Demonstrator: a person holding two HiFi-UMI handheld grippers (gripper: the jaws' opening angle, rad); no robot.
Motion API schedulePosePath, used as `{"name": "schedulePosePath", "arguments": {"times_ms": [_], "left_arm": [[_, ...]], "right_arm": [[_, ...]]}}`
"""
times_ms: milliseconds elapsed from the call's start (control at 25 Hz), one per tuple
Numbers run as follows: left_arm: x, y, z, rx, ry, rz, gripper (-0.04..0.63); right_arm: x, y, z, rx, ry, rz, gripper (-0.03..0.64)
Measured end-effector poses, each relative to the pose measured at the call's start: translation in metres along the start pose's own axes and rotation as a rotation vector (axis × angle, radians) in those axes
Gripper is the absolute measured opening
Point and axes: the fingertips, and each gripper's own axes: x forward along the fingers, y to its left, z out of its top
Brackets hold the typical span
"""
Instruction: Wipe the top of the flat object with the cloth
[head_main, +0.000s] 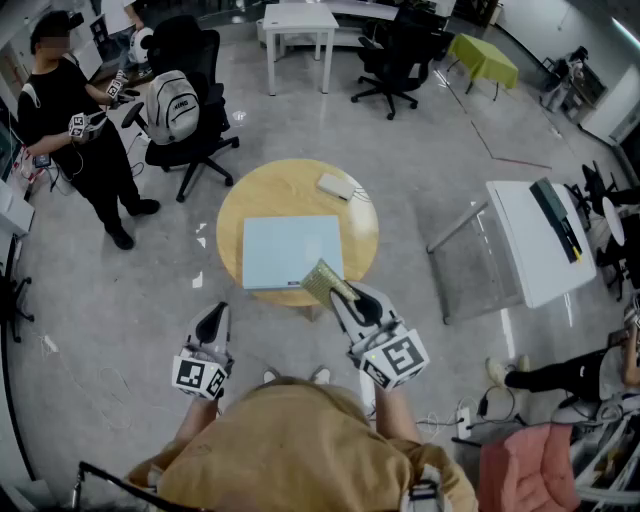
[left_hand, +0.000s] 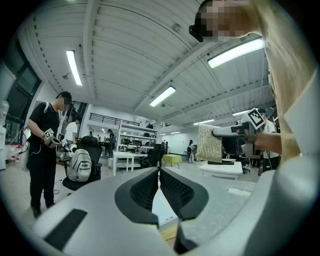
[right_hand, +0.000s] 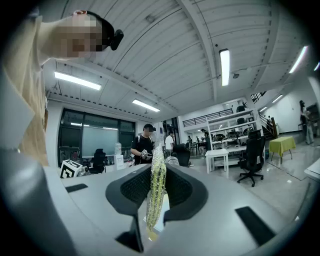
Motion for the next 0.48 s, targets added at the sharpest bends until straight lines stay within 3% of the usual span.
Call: {"name": "schedulePosePath", "arguments": {"times_ms": [480], "left_arm": [[0.006, -0.01, -0.005, -0.006, 0.015, 0.01, 0.015]], "right_arm": [[-0.005, -0.008, -0.004, 0.001, 0.008, 0.017, 0.061]]}}
